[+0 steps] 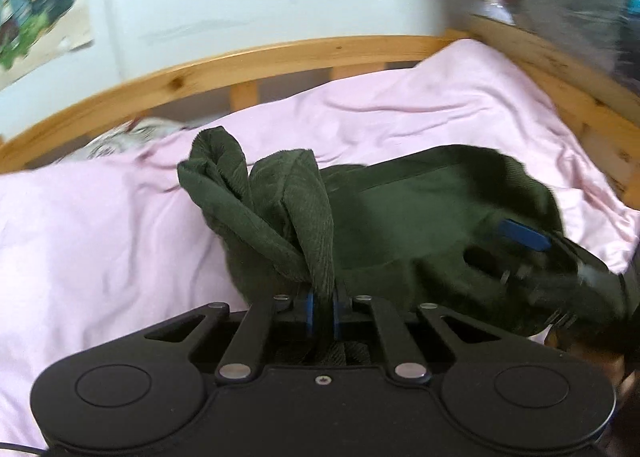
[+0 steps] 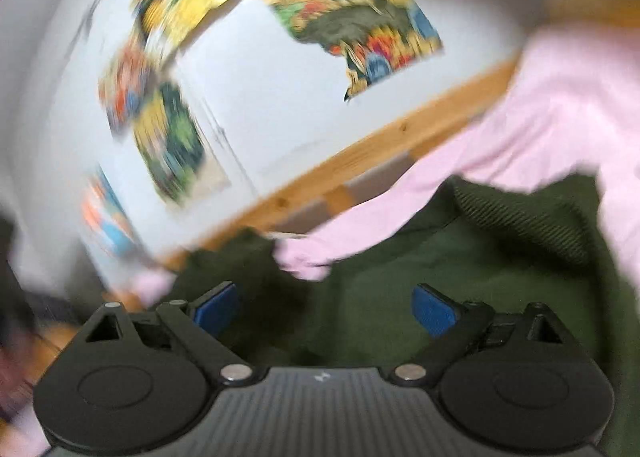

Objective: Fold large clothes

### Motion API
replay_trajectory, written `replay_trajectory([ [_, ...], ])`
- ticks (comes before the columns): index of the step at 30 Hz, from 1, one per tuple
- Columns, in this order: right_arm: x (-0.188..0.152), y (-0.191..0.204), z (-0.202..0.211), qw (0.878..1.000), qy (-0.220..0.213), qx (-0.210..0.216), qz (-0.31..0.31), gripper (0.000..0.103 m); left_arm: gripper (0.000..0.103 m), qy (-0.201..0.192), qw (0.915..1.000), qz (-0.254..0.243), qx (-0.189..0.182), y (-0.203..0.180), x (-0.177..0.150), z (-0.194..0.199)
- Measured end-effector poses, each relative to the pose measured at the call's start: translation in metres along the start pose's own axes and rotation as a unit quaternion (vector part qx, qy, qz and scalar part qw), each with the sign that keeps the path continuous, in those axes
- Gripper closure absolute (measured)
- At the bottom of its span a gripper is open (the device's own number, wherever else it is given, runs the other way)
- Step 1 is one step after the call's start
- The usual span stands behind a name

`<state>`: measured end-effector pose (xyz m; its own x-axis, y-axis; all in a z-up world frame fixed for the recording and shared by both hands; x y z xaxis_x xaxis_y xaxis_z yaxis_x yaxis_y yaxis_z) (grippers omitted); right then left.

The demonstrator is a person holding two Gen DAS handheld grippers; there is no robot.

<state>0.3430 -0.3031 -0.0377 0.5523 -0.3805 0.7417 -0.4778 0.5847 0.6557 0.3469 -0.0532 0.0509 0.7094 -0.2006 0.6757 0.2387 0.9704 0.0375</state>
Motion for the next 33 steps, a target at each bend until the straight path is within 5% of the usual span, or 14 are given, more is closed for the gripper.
replay_trajectory([
  [7, 0.019, 0.003, -0.080, 0.980, 0.142, 0.079, -0.118, 0.000, 0.096, -0.007, 0.9958, -0.090, 0.009, -0.044, -0.016, -0.008],
  [10, 0.028, 0.012, -0.112, 0.966, 0.168, 0.107, -0.164, 0.000, 0.096, -0.013, 0.9952, -0.096, 0.008, -0.047, -0.020, -0.007],
  [15, 0.034, 0.042, -0.150, 0.966, 0.243, 0.054, -0.065, 0.001, 0.096, -0.025, 0.9940, -0.106, 0.008, -0.051, -0.028, -0.005],
  [17, 0.029, 0.048, -0.152, 0.964, 0.264, 0.021, -0.018, 0.024, 0.096, -0.032, 0.9913, -0.127, 0.016, -0.056, -0.031, -0.006],
  [18, 0.027, 0.046, -0.149, 0.965, 0.262, -0.004, -0.005, 0.057, 0.096, -0.033, 0.9899, -0.137, 0.019, -0.059, -0.032, -0.007],
  [19, 0.028, 0.042, -0.144, 0.967, 0.255, -0.016, -0.001, 0.073, 0.096, -0.033, 0.9890, -0.143, 0.019, -0.061, -0.032, -0.008],
  [26, 0.050, 0.018, -0.067, 0.982, 0.183, -0.045, 0.015, 0.083, 0.096, -0.050, 0.9848, -0.165, -0.021, -0.090, -0.025, -0.009],
  [33, 0.080, -0.021, 0.026, 0.984, 0.131, -0.121, 0.030, 0.083, 0.095, -0.082, 0.9690, -0.211, -0.100, -0.165, -0.009, -0.013],
])
Point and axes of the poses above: each gripper's, at about its wrist camera, not at the fingertips, and z roughly against the way its jaws point, y to its left, x to its top, the point moved 4 cm from there along -z, roughly the way its jaws point, and after that the axes turned 5 degrees about y, right-handed, at the moved point
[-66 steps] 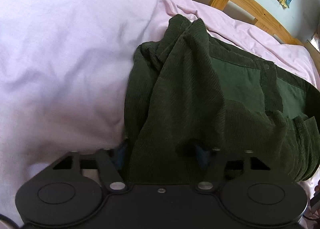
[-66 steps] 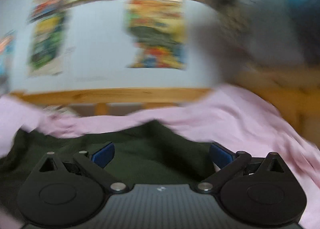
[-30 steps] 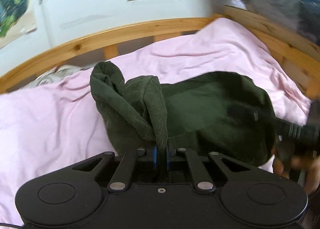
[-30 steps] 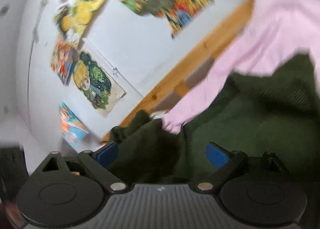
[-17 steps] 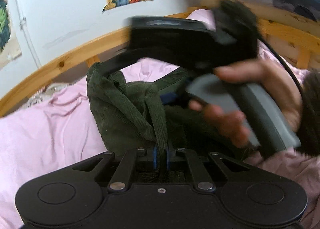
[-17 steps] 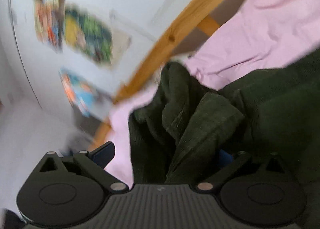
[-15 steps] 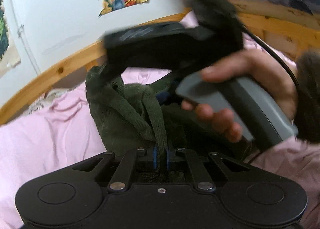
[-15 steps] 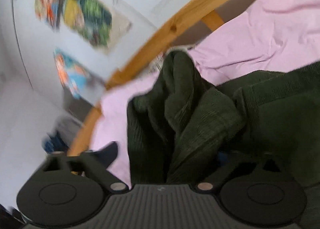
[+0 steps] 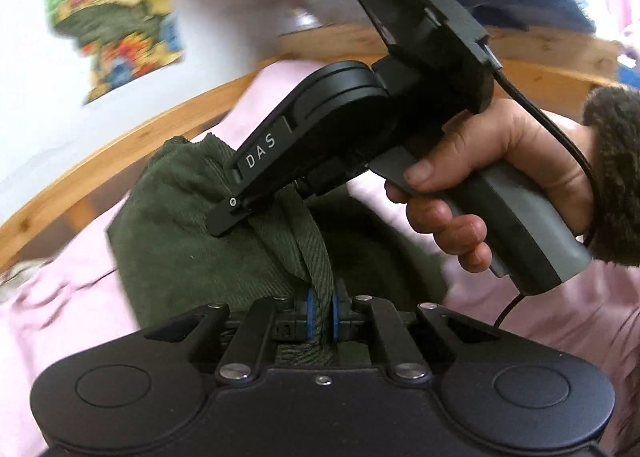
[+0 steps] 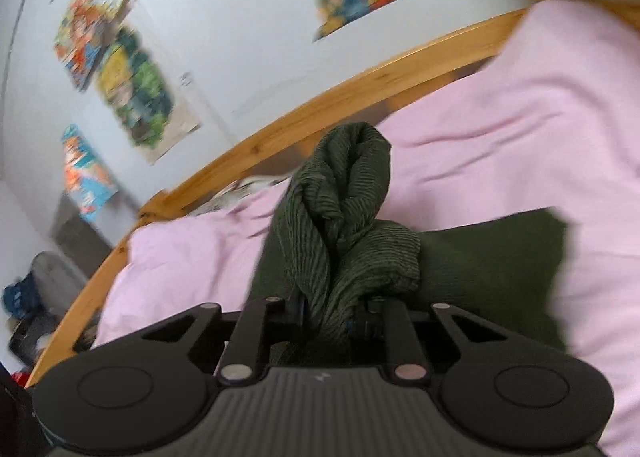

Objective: Fold large clothes

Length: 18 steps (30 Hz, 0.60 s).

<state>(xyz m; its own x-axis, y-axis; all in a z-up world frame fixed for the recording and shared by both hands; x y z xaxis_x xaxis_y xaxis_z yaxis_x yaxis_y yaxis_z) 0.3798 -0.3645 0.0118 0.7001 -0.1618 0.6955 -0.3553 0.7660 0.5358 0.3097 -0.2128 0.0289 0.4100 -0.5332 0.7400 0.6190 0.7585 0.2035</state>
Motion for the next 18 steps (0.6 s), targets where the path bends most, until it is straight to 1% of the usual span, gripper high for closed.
replay_trajectory([
  [2, -0.005, -0.027, 0.011, 1.000, -0.004, -0.023, -0.017, 0.083, 0.095, -0.014, 0.9997, -0.012, -0.017, -0.018, 0.011, -0.011],
  [4, -0.013, -0.052, 0.009, 0.999, 0.002, -0.036, -0.036, 0.083, 0.095, -0.025, 0.9988, -0.021, -0.037, -0.032, 0.019, -0.025],
  [7, -0.032, -0.081, -0.003, 0.998, 0.010, -0.024, -0.058, 0.082, 0.093, -0.019, 0.9971, -0.012, -0.072, -0.042, 0.023, -0.050],
  [9, -0.039, -0.084, -0.012, 0.998, 0.011, -0.017, -0.052, 0.081, 0.090, -0.022, 0.9954, -0.001, -0.093, -0.036, 0.019, -0.057],
  [10, -0.041, -0.084, -0.015, 0.999, 0.010, -0.018, -0.044, 0.081, 0.087, -0.025, 0.9940, 0.010, -0.106, -0.029, 0.017, -0.057],
  [11, -0.042, -0.084, -0.017, 0.999, 0.009, -0.021, -0.039, 0.081, 0.081, -0.029, 0.9916, 0.022, -0.124, -0.023, 0.013, -0.053],
  [12, -0.042, -0.085, -0.017, 0.999, 0.008, -0.024, -0.035, 0.081, 0.078, -0.036, 0.9886, 0.034, -0.142, -0.013, 0.011, -0.047],
  [13, -0.042, -0.085, -0.016, 0.999, 0.007, -0.028, -0.031, 0.081, 0.073, -0.042, 0.9864, 0.043, -0.153, -0.006, 0.009, -0.040],
  [14, -0.039, -0.080, -0.015, 0.999, 0.004, -0.034, -0.023, 0.081, 0.062, -0.046, 0.9851, 0.053, -0.157, 0.004, 0.006, -0.030],
  [15, -0.037, -0.073, -0.010, 0.999, -0.004, -0.051, -0.001, 0.081, 0.056, -0.057, 0.9843, 0.064, -0.154, 0.017, 0.003, -0.020],
  [16, -0.035, -0.064, -0.005, 0.997, -0.012, -0.068, 0.021, 0.081, 0.043, -0.068, 0.9844, 0.073, -0.145, 0.026, 0.001, -0.009],
  [17, -0.034, -0.055, 0.001, 0.995, -0.020, -0.087, 0.047, 0.081, 0.034, -0.078, 0.9850, 0.083, -0.129, 0.036, -0.004, 0.001],
  [18, -0.034, -0.048, 0.005, 0.992, -0.024, -0.101, 0.065, 0.081, 0.030, -0.085, 0.9861, 0.097, -0.105, 0.050, -0.007, 0.007],
])
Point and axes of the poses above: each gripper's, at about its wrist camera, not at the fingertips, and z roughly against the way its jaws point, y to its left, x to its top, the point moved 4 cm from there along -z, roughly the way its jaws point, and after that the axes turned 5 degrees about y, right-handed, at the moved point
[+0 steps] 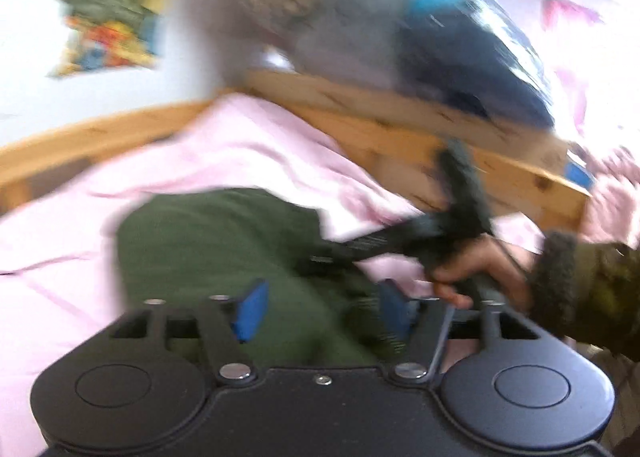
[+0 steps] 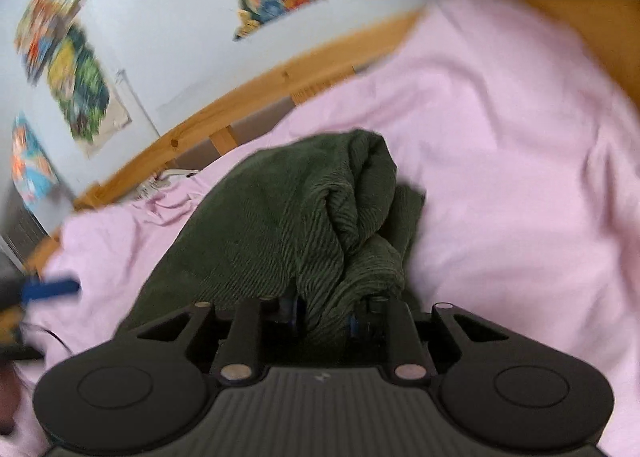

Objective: Fold large clothes

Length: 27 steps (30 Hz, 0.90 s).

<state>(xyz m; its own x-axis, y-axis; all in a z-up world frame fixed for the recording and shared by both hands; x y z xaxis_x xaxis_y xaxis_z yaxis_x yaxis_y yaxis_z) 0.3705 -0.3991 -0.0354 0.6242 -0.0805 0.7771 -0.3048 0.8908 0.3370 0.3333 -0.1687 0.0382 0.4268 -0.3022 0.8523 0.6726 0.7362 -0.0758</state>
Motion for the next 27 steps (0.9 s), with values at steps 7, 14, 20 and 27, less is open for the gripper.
replay_trajectory([
  [7, -0.015, 0.019, -0.009, 0.997, 0.028, -0.066, 0.040, 0.079, 0.014, 0.046, 0.9871, 0.120, 0.095, 0.075, -0.031, -0.008],
  [14, -0.004, 0.081, 0.020, 0.974, -0.011, -0.137, 0.181, 0.070, 0.006, 0.093, 0.9721, 0.214, 0.025, 0.088, -0.058, -0.050],
  [20, 0.010, 0.070, -0.010, 0.973, 0.050, -0.174, 0.141, 0.050, 0.004, 0.096, 0.9624, 0.254, 0.004, 0.097, -0.070, -0.069],
  [27, 0.002, 0.040, 0.046, 0.989, 0.007, -0.121, 0.084, 0.020, 0.000, 0.103, 0.9605, 0.258, 0.007, 0.090, -0.076, -0.086],
])
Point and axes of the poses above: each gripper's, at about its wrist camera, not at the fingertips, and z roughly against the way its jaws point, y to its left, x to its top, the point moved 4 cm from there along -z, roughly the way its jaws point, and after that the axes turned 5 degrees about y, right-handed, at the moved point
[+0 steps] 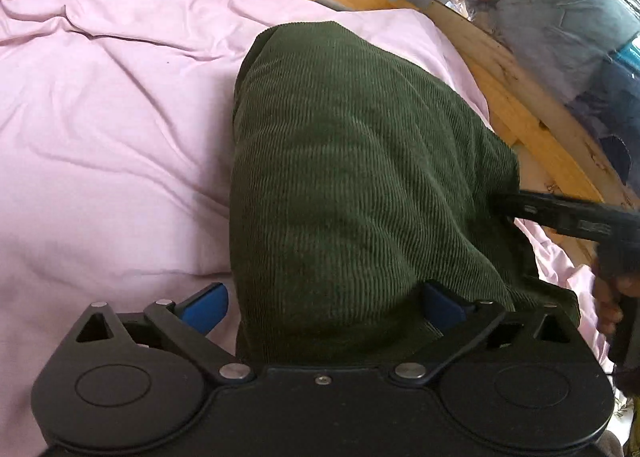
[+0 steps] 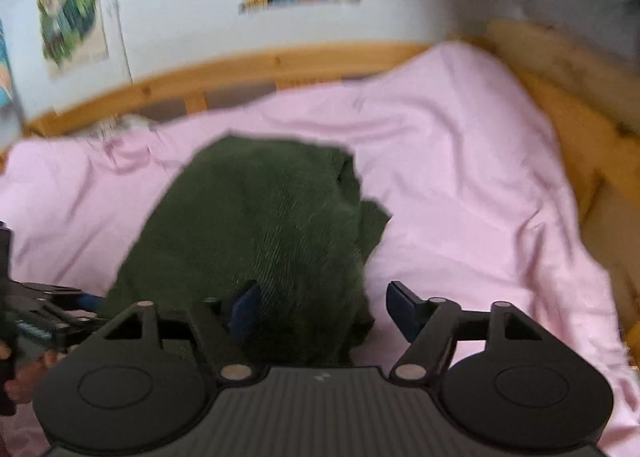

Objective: Fold large clothes

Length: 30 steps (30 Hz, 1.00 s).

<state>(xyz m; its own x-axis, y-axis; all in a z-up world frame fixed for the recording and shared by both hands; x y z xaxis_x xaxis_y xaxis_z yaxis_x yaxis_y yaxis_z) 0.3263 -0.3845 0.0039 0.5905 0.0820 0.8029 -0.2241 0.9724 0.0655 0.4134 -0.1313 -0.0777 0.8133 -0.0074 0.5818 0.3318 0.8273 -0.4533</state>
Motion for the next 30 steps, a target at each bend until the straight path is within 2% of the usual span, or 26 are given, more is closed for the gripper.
replay_trajectory([
  [3, 0.017, 0.012, 0.012, 0.996, -0.076, -0.021, 0.034, 0.004, 0.000, -0.002, 0.9998, -0.015, 0.010, -0.003, 0.000, 0.002],
  [5, 0.030, 0.024, 0.000, 0.995, -0.095, -0.007, 0.036, 0.001, 0.000, -0.002, 0.9996, -0.023, 0.016, -0.006, 0.002, 0.003],
  [7, 0.042, 0.041, -0.031, 0.994, -0.088, 0.039, 0.043, 0.001, 0.000, -0.002, 0.9996, -0.020, 0.017, -0.007, 0.003, 0.003],
  [9, 0.048, 0.055, -0.065, 0.995, -0.068, 0.059, 0.048, 0.001, 0.000, 0.000, 0.9998, -0.011, 0.016, -0.005, 0.000, 0.004],
  [13, 0.052, 0.073, -0.109, 0.992, -0.064, 0.001, 0.107, 0.001, 0.000, 0.000, 0.9999, 0.001, 0.011, -0.002, -0.002, 0.004],
  [16, 0.044, 0.066, -0.130, 0.992, -0.057, 0.005, 0.116, 0.001, 0.000, 0.000, 1.0000, 0.001, 0.007, -0.003, -0.001, 0.001],
  [20, 0.029, 0.046, -0.148, 0.994, -0.066, 0.029, 0.078, 0.001, 0.000, 0.000, 0.9999, -0.014, 0.008, -0.005, 0.003, -0.009],
  [26, 0.003, 0.031, -0.167, 0.991, -0.104, 0.037, 0.079, 0.001, 0.000, 0.000, 0.9997, -0.026, -0.004, -0.006, 0.003, -0.026],
  [28, 0.002, 0.028, -0.166, 0.990, -0.109, 0.042, 0.074, 0.002, 0.000, 0.007, 0.9997, -0.018, -0.013, -0.003, 0.003, -0.034],
  [30, 0.005, 0.026, -0.156, 0.991, -0.104, 0.047, 0.071, 0.002, 0.000, 0.019, 0.9992, 0.013, -0.032, 0.004, 0.004, -0.041],
])
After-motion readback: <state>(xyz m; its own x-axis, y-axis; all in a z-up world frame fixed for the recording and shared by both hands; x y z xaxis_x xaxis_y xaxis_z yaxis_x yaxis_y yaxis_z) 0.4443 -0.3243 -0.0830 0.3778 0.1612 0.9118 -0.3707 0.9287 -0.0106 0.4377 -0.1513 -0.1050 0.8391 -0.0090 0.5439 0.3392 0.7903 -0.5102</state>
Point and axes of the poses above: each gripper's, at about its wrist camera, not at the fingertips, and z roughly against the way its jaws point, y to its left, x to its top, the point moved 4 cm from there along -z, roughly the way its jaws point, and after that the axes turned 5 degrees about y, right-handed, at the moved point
